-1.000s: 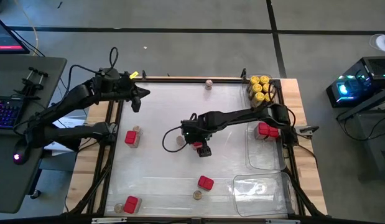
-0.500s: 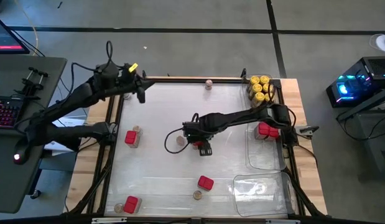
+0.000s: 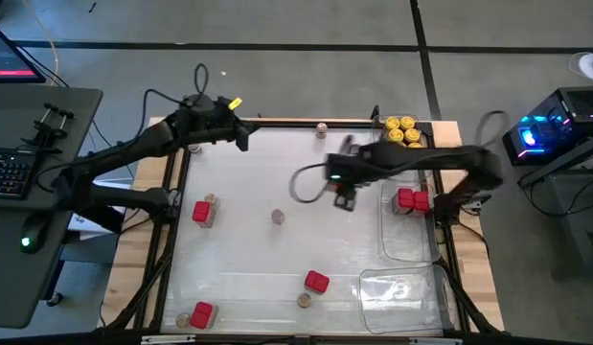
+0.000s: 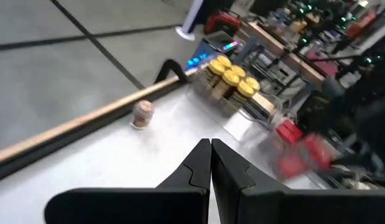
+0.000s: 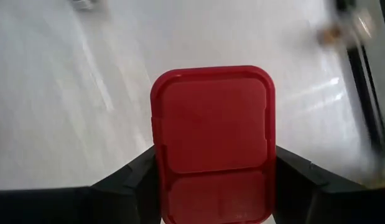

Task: Sort spices by type
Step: Put the red seasoning can into the middle transparent bin

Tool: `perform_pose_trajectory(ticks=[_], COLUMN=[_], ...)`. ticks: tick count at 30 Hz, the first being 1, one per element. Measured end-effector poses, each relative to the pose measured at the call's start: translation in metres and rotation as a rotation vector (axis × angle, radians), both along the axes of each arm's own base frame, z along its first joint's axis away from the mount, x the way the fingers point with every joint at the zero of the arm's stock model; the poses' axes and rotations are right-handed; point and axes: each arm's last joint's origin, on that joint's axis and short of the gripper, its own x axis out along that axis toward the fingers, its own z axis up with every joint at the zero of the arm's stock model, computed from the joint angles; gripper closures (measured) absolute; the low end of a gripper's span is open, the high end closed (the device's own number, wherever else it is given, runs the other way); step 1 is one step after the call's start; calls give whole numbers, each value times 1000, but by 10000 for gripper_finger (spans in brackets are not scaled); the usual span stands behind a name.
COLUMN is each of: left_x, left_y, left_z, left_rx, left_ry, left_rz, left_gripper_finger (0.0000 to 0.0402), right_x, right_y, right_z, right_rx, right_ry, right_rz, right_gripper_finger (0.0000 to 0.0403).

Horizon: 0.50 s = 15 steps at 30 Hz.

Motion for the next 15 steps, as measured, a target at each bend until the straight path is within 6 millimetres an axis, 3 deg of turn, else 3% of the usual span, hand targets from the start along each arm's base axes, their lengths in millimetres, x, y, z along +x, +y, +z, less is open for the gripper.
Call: perform_pose_trajectory(ticks=[4, 7, 11, 15], left_x=[11, 17, 21, 21], left_y=[1, 0, -2, -2], left_z=[-4, -4, -1, -1], left_rx=[-16, -3, 15, 39], left_ry=[-21, -51, -81, -75], left_rz=[-71, -98, -115, -125], left_gripper_finger=[401, 401, 401, 401], right_x=[-71, -112, -141, -153], right_y=[8, 14, 20, 26], right_z=[5, 7, 5, -9], right_rx=[28, 103, 238, 335], right_ry=[-64, -173, -264, -119], right_rz=[-313, -566, -815, -1012], right_gripper_finger=[193, 193, 193, 193])
